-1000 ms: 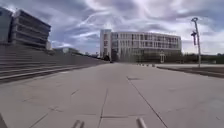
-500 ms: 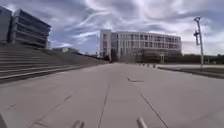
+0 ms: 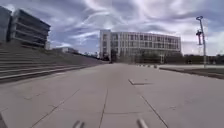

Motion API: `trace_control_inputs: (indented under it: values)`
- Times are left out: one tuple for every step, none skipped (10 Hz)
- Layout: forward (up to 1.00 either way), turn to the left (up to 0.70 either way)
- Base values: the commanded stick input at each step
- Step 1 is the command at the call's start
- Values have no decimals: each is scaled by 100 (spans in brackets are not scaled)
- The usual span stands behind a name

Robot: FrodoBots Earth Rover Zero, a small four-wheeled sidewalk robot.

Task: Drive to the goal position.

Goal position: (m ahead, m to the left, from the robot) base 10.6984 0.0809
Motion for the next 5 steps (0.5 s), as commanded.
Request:
trace_control_inputs:
  values:
    - [70, 0]
    - [70, 0]
    - [70, 0]
    - [70, 0]
    - [70, 0]
